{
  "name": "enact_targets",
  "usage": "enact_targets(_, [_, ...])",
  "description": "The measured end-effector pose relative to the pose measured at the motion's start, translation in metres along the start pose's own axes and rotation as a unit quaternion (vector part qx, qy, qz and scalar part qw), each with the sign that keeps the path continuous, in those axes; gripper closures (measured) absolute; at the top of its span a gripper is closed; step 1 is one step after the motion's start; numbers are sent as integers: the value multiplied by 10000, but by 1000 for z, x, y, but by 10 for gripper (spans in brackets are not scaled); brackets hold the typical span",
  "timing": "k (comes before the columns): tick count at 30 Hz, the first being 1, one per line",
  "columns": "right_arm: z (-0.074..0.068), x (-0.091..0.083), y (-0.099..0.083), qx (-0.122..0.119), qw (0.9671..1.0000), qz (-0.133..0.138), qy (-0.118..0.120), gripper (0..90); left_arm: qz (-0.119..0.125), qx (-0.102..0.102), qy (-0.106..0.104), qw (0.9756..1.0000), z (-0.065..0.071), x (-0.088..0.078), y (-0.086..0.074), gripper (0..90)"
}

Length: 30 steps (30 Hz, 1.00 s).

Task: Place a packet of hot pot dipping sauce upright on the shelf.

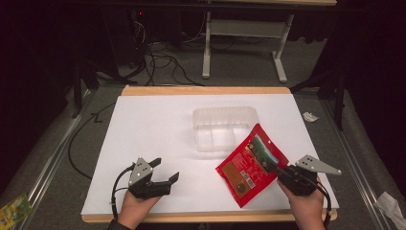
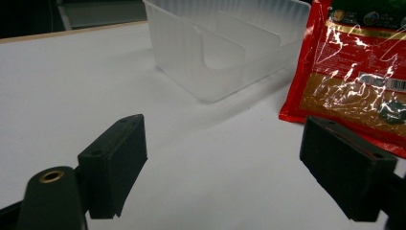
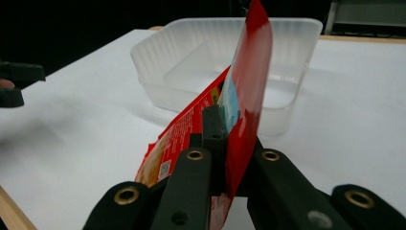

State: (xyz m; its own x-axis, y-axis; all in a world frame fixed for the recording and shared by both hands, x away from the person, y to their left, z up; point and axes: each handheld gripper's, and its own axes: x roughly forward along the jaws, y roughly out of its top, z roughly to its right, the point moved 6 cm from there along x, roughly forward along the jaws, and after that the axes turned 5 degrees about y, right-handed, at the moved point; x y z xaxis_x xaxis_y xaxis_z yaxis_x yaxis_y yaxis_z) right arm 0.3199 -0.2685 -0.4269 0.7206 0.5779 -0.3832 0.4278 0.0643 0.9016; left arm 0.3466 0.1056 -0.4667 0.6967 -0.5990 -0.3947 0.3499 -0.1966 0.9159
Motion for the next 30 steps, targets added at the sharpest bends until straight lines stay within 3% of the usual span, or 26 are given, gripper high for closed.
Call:
enact_targets(5, [-6, 5, 12, -152, 9998, 79, 67, 894, -13, 2, 2, 10000, -1, 0, 0, 169])
enact_targets(10, [-16, 6, 20, -502, 9984, 164, 215, 896, -48, -21, -10, 10000, -2, 1, -2, 166])
enact_targets(14, [-22, 6, 21, -545, 9976, 235, 360, 896, -37, -2, -32, 10000, 0, 1, -1, 166])
enact_targets(17, [-29, 3, 26, -714, 9952, 311, 601, 898, -89, -58, -103, 9999, 2, 4, -2, 164])
enact_targets(21, [-39, 3, 34, -948, 9921, 343, 747, 898, -152, -95, -140, 9997, 4, 7, -3, 162])
enact_targets(30, [-47, 7, 43, -1139, 9885, 457, 885, 899, -46, -159, -294, 9994, 17, 11, 4, 166])
